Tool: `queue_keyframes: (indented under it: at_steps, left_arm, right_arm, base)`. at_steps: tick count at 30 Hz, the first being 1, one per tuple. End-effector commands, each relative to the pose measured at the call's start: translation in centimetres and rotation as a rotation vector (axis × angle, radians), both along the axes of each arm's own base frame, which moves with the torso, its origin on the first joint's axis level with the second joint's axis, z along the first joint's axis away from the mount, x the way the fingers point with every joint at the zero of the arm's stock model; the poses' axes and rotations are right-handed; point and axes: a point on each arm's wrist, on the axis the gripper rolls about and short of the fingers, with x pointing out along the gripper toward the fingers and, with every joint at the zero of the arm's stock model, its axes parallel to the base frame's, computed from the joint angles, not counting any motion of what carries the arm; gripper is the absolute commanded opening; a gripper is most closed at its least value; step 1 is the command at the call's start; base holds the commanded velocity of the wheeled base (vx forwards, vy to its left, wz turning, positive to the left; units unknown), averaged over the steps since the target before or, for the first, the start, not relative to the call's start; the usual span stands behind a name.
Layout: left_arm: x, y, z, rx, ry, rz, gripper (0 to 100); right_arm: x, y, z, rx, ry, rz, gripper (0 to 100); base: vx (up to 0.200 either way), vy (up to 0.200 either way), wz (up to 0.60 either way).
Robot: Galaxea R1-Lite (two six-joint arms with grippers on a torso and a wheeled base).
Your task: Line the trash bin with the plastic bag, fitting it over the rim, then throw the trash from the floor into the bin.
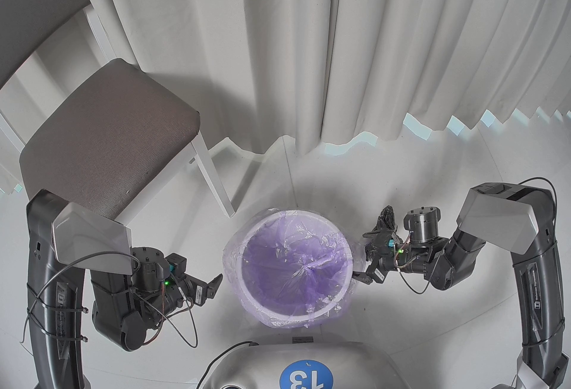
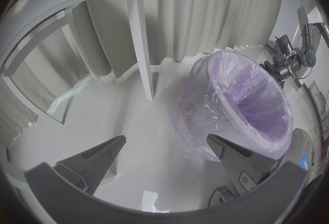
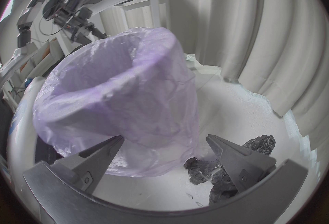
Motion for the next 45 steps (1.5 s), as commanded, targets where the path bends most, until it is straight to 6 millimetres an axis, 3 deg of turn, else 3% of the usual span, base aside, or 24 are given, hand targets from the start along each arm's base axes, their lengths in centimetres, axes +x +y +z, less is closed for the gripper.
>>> queue_keyframes:
  at_steps: [1,12,27,29,31,32,34,35,36,45]
  left_arm:
    - [0.1,-0.1,0.4,-0.007,-0.024,-0.001,100]
    - [0.1,0.0,0.5,-0.007,-0.027,0.002,100]
    - [0.0,-0.3,0.3,0.001,-0.026,0.008,100]
    - [-0.1,-0.3,0.6,-0.001,-0.028,0.007,100]
    - [-0.3,-0.4,0.7,-0.002,-0.025,0.005,100]
    - [-0.9,-0.8,0.4,0.003,-0.004,-0.013,100]
    - [-1.1,-1.0,0.2,0.006,0.008,-0.021,100]
    - [-1.3,-1.6,-0.4,0.003,0.023,-0.039,100]
    - [-1.1,-1.8,-0.6,0.003,0.025,-0.045,100]
    - [2.0,-3.0,-3.1,0.06,-0.043,-0.075,100]
  right_arm:
    - [1.4,-0.1,-0.9,0.03,0.005,-0.035,100]
    - [3.3,-0.4,-1.0,0.056,-0.039,-0.078,100]
    - [2.9,-0.5,-1.1,0.044,-0.08,-0.068,100]
    - [1.8,-0.7,-1.0,0.048,-0.07,-0.067,100]
    - [1.5,-0.7,-0.4,0.05,-0.073,-0.068,100]
    - [0.8,-0.9,1.4,0.06,-0.089,-0.059,100]
    - [0.4,-1.0,2.1,0.064,-0.092,-0.056,100]
    - [-0.5,-1.3,4.1,0.082,-0.11,-0.037,100]
    - [-0.9,-1.4,4.7,0.091,-0.113,-0.024,100]
    - [-2.5,-3.6,9.4,0.178,-0.132,-0.058,100]
  base:
    - [0.0,0.0,0.0]
    - [0.0,0.0,0.0]
    - [0.0,0.0,0.0]
    - [0.0,0.0,0.0]
    - [0.0,0.0,0.0]
    - [0.0,0.0,0.0]
    - [0.0,0.0,0.0]
    - [0.0,0.0,0.0]
    - [0.0,0.0,0.0]
    - [0.0,0.0,0.0]
